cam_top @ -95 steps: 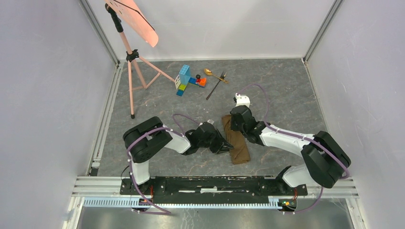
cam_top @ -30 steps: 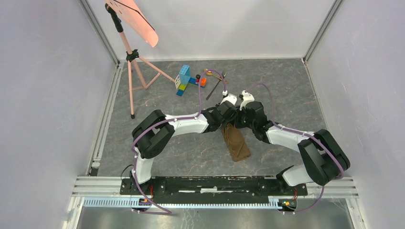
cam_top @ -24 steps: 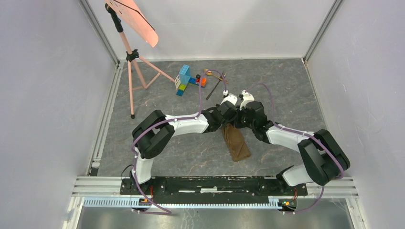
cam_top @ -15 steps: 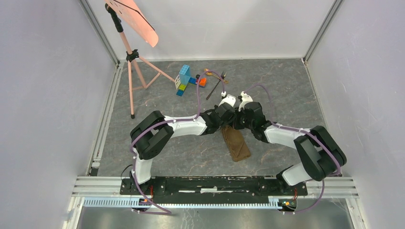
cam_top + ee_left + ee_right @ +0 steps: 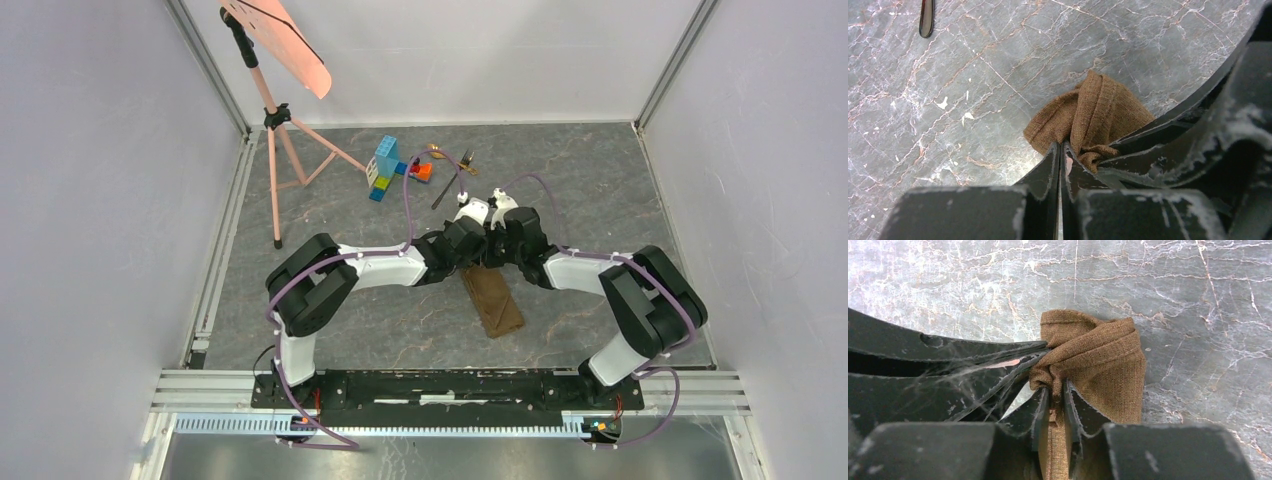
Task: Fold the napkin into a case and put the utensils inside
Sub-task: Grasp the top corner of the smaller rectangle folded napkin from the folded napkin.
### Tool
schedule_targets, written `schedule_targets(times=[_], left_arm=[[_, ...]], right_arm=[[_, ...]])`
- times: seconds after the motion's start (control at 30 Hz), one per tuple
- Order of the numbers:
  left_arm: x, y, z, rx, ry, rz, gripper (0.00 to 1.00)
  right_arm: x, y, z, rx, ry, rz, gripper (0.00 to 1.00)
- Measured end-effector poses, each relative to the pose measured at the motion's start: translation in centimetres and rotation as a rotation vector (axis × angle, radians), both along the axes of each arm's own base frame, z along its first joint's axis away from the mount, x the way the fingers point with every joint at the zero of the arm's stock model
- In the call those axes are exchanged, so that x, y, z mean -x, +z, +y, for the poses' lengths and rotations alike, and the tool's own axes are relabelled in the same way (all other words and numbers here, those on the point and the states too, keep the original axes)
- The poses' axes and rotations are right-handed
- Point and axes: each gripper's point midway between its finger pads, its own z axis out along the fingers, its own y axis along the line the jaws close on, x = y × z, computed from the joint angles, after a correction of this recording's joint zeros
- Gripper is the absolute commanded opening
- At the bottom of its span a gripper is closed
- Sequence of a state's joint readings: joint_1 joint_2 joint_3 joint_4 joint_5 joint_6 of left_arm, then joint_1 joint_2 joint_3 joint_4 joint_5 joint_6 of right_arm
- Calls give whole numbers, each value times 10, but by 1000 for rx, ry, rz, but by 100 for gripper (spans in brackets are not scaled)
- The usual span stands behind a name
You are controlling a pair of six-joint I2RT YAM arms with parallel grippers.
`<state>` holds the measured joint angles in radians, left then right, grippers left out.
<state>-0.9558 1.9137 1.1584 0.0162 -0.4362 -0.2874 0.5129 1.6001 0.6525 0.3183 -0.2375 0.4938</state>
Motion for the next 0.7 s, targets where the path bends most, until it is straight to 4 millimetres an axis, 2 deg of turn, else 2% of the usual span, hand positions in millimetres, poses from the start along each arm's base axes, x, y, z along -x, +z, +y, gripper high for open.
schedule_targets(times=[0.13, 0.3, 0.37, 0.53, 0.7], left_arm=[[-1, 1, 1, 9, 1, -3, 2], [0, 0, 2, 19, -5, 3, 2], [0, -1, 2, 20, -5, 3, 2], [0, 0, 3, 25, -3, 3, 2], [0, 1, 3, 30, -6, 3, 2]], right_arm=[[1, 6, -1, -9, 10, -18, 32], [0, 29, -4, -35, 11, -87, 37], [-1, 32, -4, -38, 13, -98, 38], [-1, 31, -3, -42, 21, -97, 40], [1, 19, -3, -29, 26, -70, 42]])
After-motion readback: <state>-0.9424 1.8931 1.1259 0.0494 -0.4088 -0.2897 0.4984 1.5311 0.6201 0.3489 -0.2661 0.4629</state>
